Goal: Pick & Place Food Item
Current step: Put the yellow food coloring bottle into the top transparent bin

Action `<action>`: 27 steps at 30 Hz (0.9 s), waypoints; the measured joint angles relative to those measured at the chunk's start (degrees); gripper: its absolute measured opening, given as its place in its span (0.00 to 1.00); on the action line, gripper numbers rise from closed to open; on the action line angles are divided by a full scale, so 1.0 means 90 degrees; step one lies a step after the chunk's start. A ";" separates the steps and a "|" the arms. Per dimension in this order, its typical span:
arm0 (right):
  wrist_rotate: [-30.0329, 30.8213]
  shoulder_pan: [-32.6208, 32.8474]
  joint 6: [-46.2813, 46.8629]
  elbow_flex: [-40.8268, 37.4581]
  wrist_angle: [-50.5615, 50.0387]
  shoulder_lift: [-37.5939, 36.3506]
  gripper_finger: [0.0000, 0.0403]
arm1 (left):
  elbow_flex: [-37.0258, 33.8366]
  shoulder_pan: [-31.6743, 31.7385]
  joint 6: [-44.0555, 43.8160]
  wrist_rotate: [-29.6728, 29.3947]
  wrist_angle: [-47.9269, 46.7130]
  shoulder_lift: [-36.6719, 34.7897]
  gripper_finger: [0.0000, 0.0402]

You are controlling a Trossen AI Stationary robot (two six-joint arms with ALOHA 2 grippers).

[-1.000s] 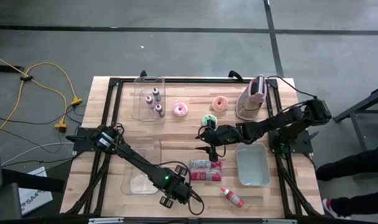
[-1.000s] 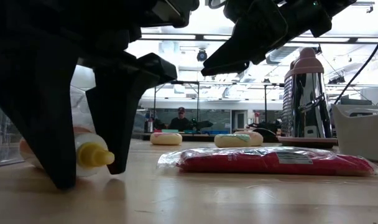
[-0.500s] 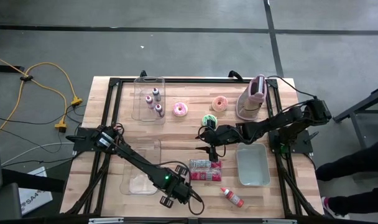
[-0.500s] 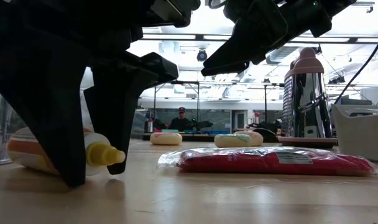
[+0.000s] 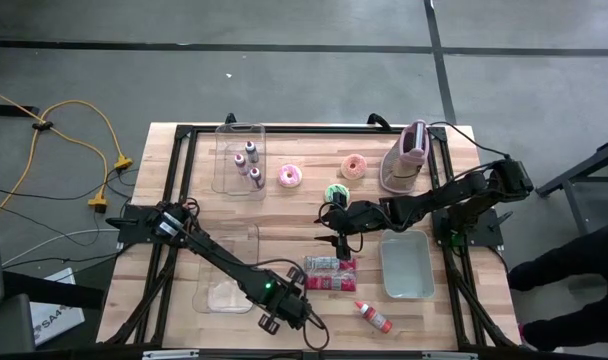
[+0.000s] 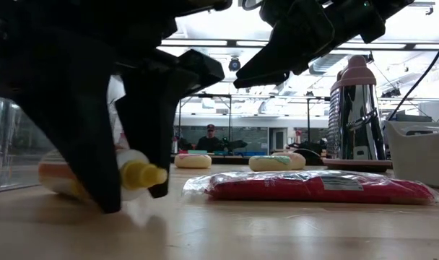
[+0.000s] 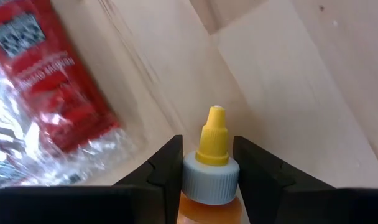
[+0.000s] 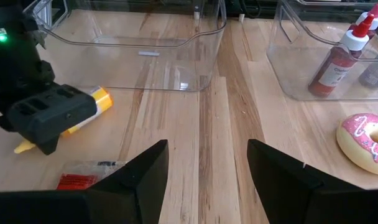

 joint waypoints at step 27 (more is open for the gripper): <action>0.0000 0.0000 0.0002 0.0002 0.0005 0.0000 0.51 | 0.0095 0.0057 0.0897 -0.1489 0.0748 -0.2714 0.29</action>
